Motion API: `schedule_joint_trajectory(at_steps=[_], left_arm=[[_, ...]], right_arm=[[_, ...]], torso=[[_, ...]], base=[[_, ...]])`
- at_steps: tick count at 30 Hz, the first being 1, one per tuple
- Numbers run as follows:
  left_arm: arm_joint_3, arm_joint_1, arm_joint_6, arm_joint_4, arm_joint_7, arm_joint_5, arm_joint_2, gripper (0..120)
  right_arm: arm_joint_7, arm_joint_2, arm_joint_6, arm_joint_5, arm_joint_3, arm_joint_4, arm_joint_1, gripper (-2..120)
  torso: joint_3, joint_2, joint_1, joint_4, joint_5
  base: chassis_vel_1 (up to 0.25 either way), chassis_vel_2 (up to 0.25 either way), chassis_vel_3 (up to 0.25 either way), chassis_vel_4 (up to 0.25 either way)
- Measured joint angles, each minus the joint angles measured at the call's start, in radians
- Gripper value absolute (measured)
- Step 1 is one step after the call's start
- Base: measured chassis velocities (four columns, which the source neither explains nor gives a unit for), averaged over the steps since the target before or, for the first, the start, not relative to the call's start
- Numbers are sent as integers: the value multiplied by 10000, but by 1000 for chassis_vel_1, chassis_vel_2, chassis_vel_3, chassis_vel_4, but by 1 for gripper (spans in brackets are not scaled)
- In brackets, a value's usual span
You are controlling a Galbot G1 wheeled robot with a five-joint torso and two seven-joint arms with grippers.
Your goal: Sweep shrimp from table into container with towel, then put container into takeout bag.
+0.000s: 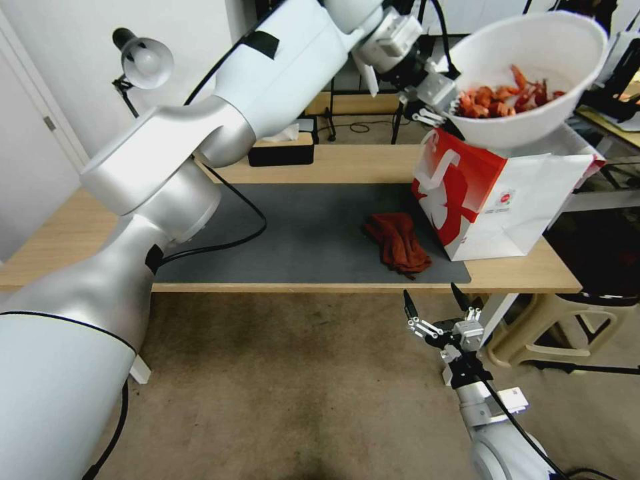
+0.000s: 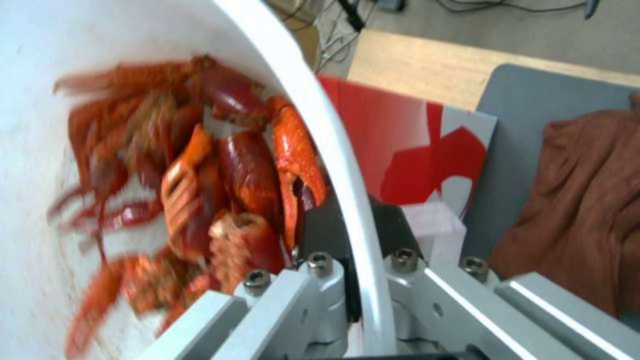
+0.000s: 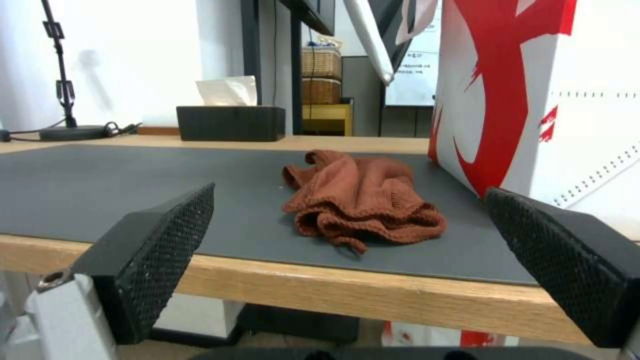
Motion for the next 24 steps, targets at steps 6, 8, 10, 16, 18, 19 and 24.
schedule_joint_trajectory(at_steps=[6, 8, 10, 16, 18, 19, 24], left_arm=[[0, 17, -46, 228, -162, -16, 4, 0], [2, 41, -53, 246, -189, -21, 6, 0], [16, 98, -63, 228, -236, -29, 17, 0], [112, 119, -65, 163, -535, -117, 28, 0], [172, 144, -72, 177, -760, -163, 35, 0], [202, 161, -76, 178, -897, -176, 37, 0], [541, 258, -78, 29, -1308, -494, 42, 0]], right_arm=[[-10, 5, 29, -8, -3, 5, -12, 100], [-10, 7, 33, -10, -4, 6, -14, 100], [-18, 9, 46, -12, -4, 6, -31, 100], [-29, 12, 61, -27, -22, -5, -34, 100], [-35, 24, 68, -49, -25, -3, -64, 100], [-35, 34, 72, -55, -25, 5, -81, 100], [-43, 39, 94, -65, -24, 26, -139, 100]], torso=[[0, 0, 1, -6, 1], [0, 0, 1, -6, 1], [0, 0, 1, -5, 0], [0, 0, 0, -7, 3], [0, 0, 1, -6, 3], [0, 0, 0, -6, 3], [0, 0, 1, -6, 3]], base=[[0, 0, 0, 0], [0, 0, 0, 0], [0, 0, 0, 0], [0, 0, 0, 0], [0, 0, 0, 0], [0, 0, 0, 0], [0, 0, 0, 0]])
